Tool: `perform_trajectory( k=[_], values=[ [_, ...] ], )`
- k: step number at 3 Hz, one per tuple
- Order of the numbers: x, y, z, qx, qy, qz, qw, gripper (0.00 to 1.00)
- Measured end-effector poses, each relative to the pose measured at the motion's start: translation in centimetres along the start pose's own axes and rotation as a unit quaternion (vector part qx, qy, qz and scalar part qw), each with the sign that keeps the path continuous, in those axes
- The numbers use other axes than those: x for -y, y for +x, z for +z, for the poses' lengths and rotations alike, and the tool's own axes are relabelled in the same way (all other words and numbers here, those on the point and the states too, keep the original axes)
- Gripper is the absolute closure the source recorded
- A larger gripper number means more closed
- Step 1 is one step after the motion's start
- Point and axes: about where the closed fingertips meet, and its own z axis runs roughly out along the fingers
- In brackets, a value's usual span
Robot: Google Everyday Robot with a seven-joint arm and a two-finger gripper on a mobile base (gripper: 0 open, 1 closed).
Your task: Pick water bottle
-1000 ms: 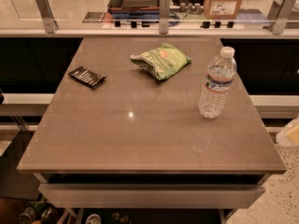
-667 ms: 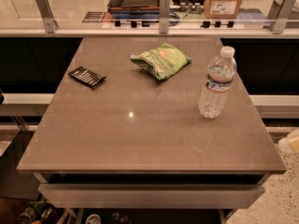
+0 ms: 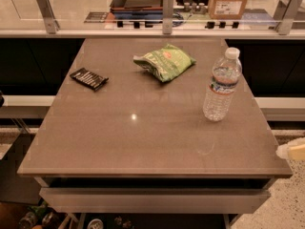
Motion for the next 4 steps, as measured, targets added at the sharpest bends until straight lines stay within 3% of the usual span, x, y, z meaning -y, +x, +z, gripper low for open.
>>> perform_trajectory(
  k=[1, 2, 4],
  values=[
    [0.0, 0.5, 1.1, 0.034, 0.000, 0.015, 0.9993, 0.00],
    [-0.3, 0.0, 1.5, 0.035, -0.001, 0.017, 0.9992, 0.00],
    [-0.6, -0.3, 6.8, 0.042, -0.005, 0.030, 0.9987, 0.00]
  ],
)
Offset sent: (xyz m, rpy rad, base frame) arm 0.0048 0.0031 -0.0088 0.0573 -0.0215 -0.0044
